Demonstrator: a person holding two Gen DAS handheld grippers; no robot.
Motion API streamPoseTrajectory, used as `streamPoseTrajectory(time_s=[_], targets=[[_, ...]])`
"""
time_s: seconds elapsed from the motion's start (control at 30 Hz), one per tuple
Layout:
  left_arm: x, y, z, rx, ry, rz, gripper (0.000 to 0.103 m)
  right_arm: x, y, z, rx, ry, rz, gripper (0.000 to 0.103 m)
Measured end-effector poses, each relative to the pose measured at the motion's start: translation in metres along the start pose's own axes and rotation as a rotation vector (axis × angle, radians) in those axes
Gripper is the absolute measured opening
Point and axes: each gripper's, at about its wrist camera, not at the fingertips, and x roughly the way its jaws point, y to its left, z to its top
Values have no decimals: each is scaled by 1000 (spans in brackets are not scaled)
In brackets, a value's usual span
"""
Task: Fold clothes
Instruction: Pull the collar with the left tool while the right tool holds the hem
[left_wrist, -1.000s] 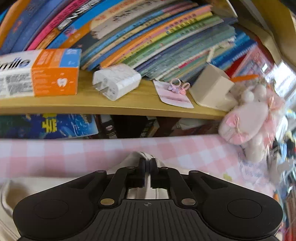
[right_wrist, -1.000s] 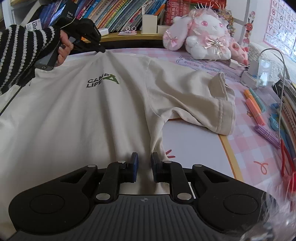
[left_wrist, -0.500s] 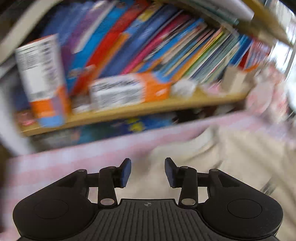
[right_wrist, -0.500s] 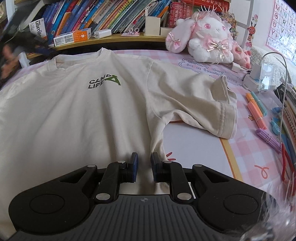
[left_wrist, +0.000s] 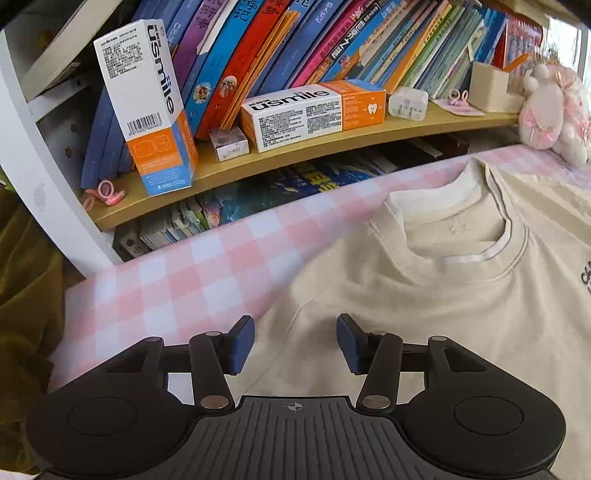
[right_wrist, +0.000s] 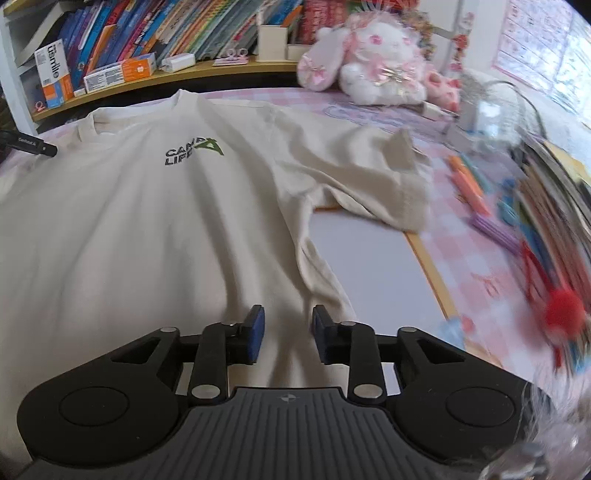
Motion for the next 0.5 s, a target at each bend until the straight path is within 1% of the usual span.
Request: streamPoseTrajectory(time_s=[0.1, 0.2, 0.23, 0.27, 0.3, 0.33, 0.37, 0.5], targets=[[2, 4, 0, -23, -6, -28, 50, -9, 0, -16, 34, 32, -13, 28], [3, 6, 0, -44, -10, -61, 41, -12, 4, -29, 46, 64, -33, 27], [3, 5, 1, -40, -12, -67, 30, -12, 6, -33, 50, 73, -36, 27], [3, 3, 1, -28, -14, -67, 24, -12, 7, -36, 55, 79, -38, 26], [3, 0, 2, -16, -17, -67, 10, -12, 8, -37, 63, 76, -39, 26], [3, -1, 3, -8, -16, -65, 2, -12, 7, -38, 74, 74, -39, 25], [5, 0, 5, -4, -10, -61, 2, -12, 7, -38, 88, 75, -34, 21], [17, 9, 21, 3, 31, 8, 3, -11, 9, -36, 100, 76, -33, 17]])
